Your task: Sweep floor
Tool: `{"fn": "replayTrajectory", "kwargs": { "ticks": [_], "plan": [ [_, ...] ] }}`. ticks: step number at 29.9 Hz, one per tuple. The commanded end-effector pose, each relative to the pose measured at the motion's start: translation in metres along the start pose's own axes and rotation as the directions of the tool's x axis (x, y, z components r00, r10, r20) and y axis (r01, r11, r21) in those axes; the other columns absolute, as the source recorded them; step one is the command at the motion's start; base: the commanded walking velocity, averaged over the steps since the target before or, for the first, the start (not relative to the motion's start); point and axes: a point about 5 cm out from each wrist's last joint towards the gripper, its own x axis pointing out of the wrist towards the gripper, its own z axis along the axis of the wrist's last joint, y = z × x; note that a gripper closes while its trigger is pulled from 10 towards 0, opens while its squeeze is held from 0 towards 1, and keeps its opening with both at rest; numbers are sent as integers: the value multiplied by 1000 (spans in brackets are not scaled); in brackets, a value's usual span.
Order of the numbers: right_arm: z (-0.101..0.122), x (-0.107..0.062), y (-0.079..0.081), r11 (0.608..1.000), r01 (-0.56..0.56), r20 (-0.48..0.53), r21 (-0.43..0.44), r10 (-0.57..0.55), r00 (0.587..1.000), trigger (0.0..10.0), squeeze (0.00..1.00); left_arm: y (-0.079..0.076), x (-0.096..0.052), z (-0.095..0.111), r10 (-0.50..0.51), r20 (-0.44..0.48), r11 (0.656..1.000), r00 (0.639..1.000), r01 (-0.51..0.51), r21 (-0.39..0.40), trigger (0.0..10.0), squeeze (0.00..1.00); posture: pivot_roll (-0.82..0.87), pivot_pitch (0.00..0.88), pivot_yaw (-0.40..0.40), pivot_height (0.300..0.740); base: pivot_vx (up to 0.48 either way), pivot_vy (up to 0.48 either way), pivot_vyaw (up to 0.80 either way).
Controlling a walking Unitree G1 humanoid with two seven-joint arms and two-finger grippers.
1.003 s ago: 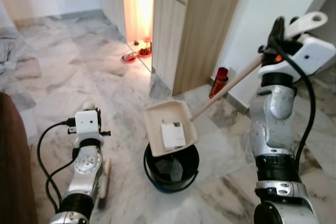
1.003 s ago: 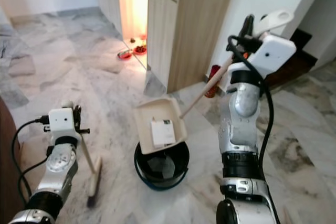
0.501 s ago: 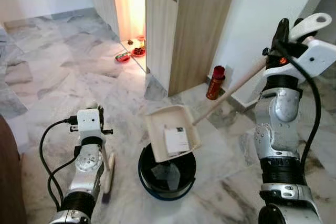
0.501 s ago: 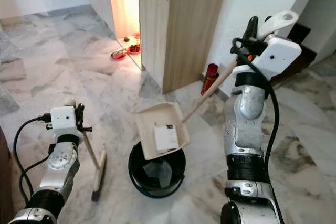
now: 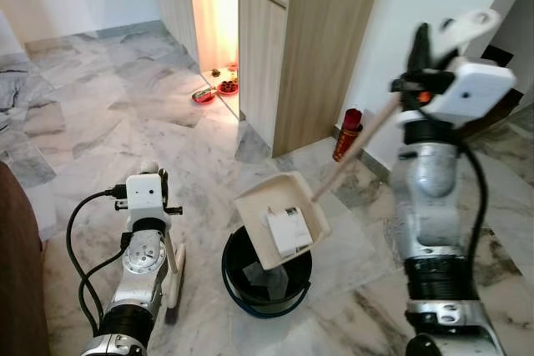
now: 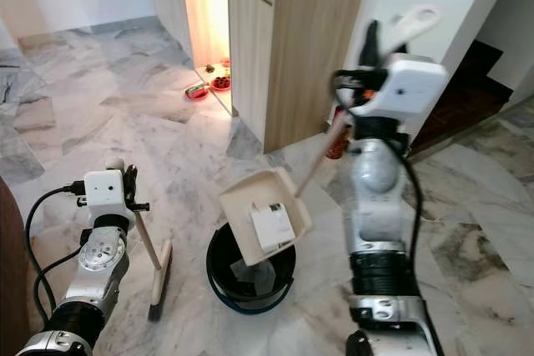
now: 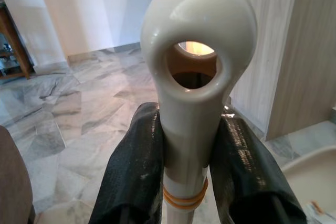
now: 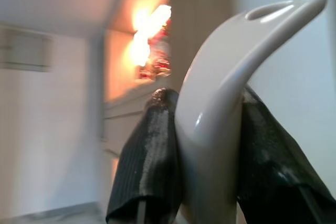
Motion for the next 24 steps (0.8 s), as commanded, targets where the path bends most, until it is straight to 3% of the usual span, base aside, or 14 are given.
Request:
{"fn": "replayTrajectory", "kwargs": {
  "ticks": [1,11,20,24],
  "plan": [
    [19,2,10,999,-37,99,17,35,994,10000,0,-1,4,10,-8,51,1000,999,9,-8,10000,0,-8,0,-36,740,0,0,0],
    [29,-8,54,985,-173,162,22,167,973,10000,0,-1,3,10,-4,53,1000,999,5,-15,10000,0,-3,0,-42,740,0,0,0],
    [32,-15,67,973,-228,182,-17,228,957,10000,0,-2,2,10,-8,57,1000,998,9,-20,10000,0,-2,0,-45,740,0,0,0],
    [35,-17,72,966,-247,209,-81,258,943,10000,0,-2,2,10,-8,57,1000,998,10,-22,10000,0,-5,0,-44,740,0,0,0]
  ]
}}
